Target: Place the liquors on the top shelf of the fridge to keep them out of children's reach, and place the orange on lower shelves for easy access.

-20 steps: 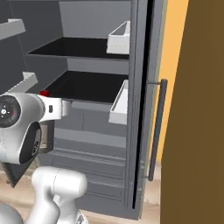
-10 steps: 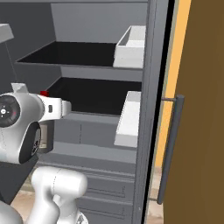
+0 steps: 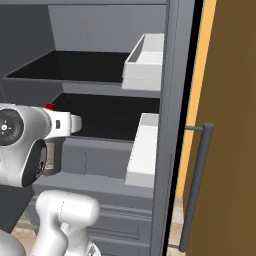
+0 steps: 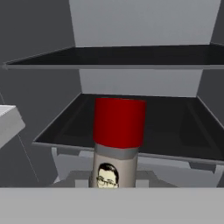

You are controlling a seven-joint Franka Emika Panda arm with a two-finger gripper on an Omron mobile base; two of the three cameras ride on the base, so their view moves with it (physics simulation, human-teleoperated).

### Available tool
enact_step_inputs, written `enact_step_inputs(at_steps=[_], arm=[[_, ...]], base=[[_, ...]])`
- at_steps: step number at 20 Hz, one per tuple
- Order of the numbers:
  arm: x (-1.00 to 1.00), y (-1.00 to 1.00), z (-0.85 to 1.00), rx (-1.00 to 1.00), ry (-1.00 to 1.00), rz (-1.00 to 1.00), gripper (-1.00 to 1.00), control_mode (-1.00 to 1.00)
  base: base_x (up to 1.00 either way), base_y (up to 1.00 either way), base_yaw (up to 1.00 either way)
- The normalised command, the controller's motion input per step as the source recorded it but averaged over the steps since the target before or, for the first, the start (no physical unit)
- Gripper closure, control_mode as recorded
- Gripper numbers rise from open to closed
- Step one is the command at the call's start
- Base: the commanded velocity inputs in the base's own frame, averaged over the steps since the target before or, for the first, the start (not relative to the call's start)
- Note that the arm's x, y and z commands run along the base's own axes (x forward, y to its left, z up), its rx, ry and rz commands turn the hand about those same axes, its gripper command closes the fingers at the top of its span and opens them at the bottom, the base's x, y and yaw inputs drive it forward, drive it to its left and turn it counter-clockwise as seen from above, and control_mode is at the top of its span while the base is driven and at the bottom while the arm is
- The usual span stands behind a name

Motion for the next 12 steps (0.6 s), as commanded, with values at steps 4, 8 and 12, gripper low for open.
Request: enact_step_inputs(at_steps=[4, 8, 12], arm=[[0.07, 0.0, 0.0, 0.0, -0.01, 0.0, 1.0, -1.0], [0.0, 0.0, 0.03, 0.0, -0.02, 0.0, 1.0, -1.0], [0.0, 0.0, 0.25, 0.0, -0.08, 0.0, 1.0, -1.0]], base=[[0.0, 0.0, 0.0], [0.0, 0.0, 0.0], [0.0, 0.0, 0.0]])
